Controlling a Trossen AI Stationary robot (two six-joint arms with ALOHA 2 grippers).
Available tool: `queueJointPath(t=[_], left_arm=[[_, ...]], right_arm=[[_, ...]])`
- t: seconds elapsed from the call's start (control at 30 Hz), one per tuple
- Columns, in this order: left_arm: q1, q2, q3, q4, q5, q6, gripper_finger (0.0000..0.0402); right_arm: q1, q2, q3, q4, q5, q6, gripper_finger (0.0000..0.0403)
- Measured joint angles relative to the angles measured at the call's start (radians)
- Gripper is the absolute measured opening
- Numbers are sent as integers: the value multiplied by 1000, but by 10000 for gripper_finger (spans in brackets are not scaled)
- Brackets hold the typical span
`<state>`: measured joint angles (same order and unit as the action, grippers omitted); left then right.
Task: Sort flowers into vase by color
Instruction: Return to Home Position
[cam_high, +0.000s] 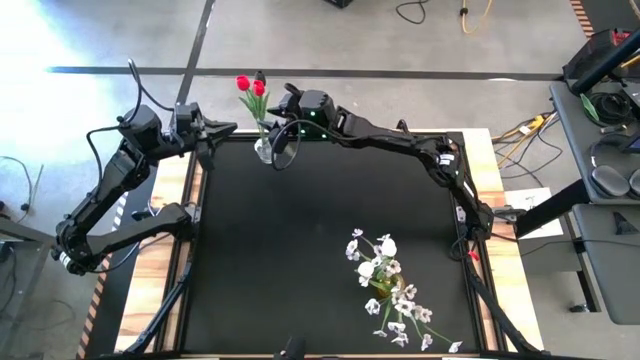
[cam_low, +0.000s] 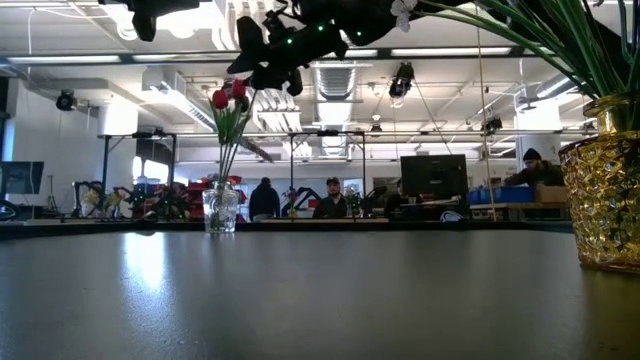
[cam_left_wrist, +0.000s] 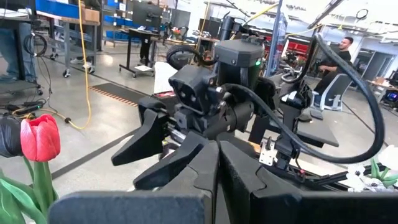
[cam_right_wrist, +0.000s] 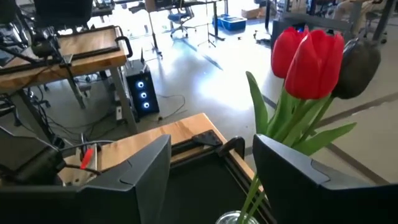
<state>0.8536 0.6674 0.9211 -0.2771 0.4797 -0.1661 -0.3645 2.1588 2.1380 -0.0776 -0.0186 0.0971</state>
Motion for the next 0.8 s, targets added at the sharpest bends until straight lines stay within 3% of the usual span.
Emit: queueJointPath(t=[0.43,0.63,0.8], left_arm=[[0,4,0,1,0,5,0],[-4,37,0,5,2,61,0],[-32,93,-27,167,64,73,0]], right_arm=[[-2,-75,0,-33,-8,-11,231],[-2,-150,0,-115,-8,-87,231],[-2,-238,-1,-245,-6,-157,214]])
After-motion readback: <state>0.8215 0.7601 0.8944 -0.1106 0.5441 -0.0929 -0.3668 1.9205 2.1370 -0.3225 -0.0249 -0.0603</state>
